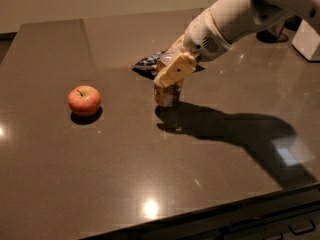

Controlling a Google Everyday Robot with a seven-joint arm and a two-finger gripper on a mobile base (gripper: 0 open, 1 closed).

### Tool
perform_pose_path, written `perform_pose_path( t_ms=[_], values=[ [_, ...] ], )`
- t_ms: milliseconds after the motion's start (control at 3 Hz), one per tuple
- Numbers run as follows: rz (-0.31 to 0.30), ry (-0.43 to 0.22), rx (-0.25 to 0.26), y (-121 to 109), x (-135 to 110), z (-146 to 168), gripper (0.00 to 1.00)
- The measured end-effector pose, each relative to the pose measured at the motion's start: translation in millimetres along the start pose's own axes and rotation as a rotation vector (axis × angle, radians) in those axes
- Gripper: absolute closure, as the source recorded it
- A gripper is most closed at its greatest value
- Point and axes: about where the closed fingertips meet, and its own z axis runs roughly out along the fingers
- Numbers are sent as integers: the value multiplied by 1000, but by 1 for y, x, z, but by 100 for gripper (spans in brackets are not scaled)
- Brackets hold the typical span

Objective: Move orange can near blue chip bag

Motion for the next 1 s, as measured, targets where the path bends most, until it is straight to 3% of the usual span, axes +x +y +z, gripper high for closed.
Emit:
perform_pose_path(
  t_ms=[667,1000],
  values=[
    [35,44,71,-47,12,19,100],
    [34,62,96,-63,20,19,87]
  ],
)
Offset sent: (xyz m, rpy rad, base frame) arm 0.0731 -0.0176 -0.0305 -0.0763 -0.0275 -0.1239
